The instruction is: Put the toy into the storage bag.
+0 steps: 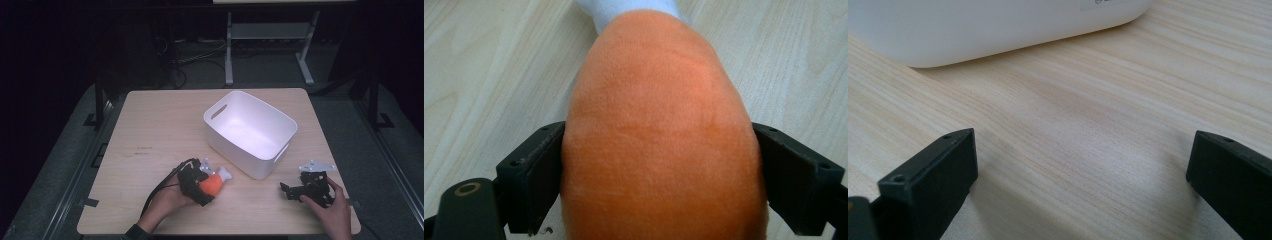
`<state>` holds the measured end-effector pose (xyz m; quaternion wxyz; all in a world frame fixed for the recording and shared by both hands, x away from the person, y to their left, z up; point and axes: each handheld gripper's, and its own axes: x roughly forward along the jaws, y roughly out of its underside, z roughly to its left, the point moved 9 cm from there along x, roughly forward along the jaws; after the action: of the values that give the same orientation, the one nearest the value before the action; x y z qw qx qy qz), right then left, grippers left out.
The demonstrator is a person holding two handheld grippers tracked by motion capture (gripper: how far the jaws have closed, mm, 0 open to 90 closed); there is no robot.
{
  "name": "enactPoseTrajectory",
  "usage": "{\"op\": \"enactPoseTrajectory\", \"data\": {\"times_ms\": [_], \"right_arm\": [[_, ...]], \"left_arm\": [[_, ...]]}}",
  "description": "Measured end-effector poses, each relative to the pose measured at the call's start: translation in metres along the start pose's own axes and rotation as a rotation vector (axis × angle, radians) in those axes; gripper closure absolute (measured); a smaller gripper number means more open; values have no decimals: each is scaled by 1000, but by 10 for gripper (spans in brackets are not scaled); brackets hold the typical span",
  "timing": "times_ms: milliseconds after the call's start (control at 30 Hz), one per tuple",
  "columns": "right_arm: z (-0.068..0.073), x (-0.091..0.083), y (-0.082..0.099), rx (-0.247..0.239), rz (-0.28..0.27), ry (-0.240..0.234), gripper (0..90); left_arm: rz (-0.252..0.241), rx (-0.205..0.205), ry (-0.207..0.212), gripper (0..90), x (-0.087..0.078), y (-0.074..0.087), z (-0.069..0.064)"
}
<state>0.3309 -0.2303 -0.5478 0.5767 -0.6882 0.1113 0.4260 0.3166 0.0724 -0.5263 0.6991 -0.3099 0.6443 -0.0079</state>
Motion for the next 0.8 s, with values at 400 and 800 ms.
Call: {"op": "enactPoseTrajectory", "data": {"times_ms": [400,800], "right_arm": [[0,0,0,0,0,0,0],[0,0,0,0,0,0,0]], "left_arm": [[-11,-12,20,299,-7,0,-1],[-43,-29,45,299,-22,-1,1]]}}
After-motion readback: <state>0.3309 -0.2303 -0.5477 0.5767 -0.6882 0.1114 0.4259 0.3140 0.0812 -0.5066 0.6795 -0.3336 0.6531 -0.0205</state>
